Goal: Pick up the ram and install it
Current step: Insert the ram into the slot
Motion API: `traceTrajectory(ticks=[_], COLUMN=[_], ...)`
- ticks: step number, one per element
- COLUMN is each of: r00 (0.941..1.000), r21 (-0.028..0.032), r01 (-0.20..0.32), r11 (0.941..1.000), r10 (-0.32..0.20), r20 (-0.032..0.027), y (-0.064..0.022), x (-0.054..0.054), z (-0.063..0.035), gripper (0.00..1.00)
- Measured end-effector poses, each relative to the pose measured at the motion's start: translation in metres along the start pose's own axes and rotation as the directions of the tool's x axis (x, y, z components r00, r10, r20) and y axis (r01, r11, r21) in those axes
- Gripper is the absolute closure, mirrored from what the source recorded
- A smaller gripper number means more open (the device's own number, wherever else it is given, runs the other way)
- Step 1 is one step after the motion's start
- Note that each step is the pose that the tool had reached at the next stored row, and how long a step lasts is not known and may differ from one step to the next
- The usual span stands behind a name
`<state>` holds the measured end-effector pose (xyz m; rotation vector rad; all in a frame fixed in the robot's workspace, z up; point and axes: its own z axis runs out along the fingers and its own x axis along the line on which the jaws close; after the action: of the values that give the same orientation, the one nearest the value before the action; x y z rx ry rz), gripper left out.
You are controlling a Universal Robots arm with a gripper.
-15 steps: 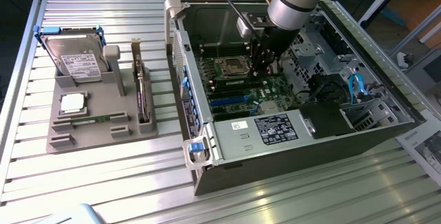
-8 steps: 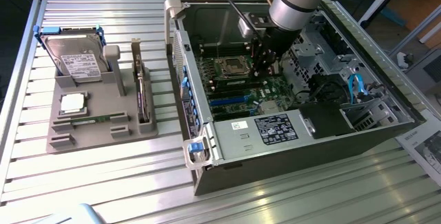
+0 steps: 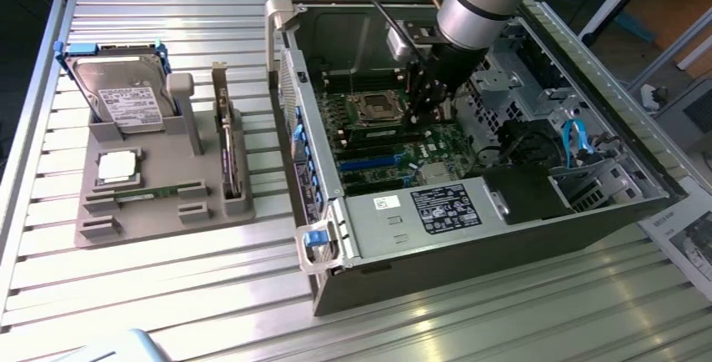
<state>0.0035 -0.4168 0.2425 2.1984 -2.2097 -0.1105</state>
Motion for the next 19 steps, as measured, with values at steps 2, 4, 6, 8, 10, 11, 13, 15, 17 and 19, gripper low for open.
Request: traceTrajectory(ticks=[2, 4, 6, 8, 10, 11, 13, 15, 17, 19], r00=[1.0000, 1.0000, 1.0000, 1.0000, 1.0000, 1.0000, 1.0000, 1.0000, 1.0000, 1.0000], r21=[0.0000, 0.0000, 0.0000, -0.0001, 0.0000, 0.0000, 0.0001, 0.0001, 0.0000, 0.0000], r01=[0.000, 0.000, 0.000, 0.000, -0.001, -0.001, -0.001, -0.001, -0.001, -0.001], r11=[1.0000, 1.0000, 1.0000, 1.0000, 1.0000, 1.0000, 1.0000, 1.0000, 1.0000, 1.0000], r10=[0.000, 0.000, 0.000, 0.000, 0.001, 0.001, 0.001, 0.001, 0.001, 0.001], r20=[0.0001, 0.0000, 0.0000, -0.0001, 0.0001, 0.0001, 0.0003, 0.0003, 0.0000, 0.0000], y=[0.0000, 0.0000, 0.0006, 0.0010, 0.0011, 0.0011, 0.0010, 0.0010, 0.0010, 0.0010], x=[0.0000, 0.0000, 0.0001, 0.0001, 0.0000, 0.0000, 0.0001, 0.0001, 0.0001, 0.0001], z=[0.0000, 0.0000, 0.0000, 0.0001, 0.0002, 0.0002, 0.0006, 0.0012, 0.0017, 0.0017], gripper=[0.88, 0.88, 0.88, 0.88, 0.88, 0.88, 0.88, 0.88, 0.88, 0.88])
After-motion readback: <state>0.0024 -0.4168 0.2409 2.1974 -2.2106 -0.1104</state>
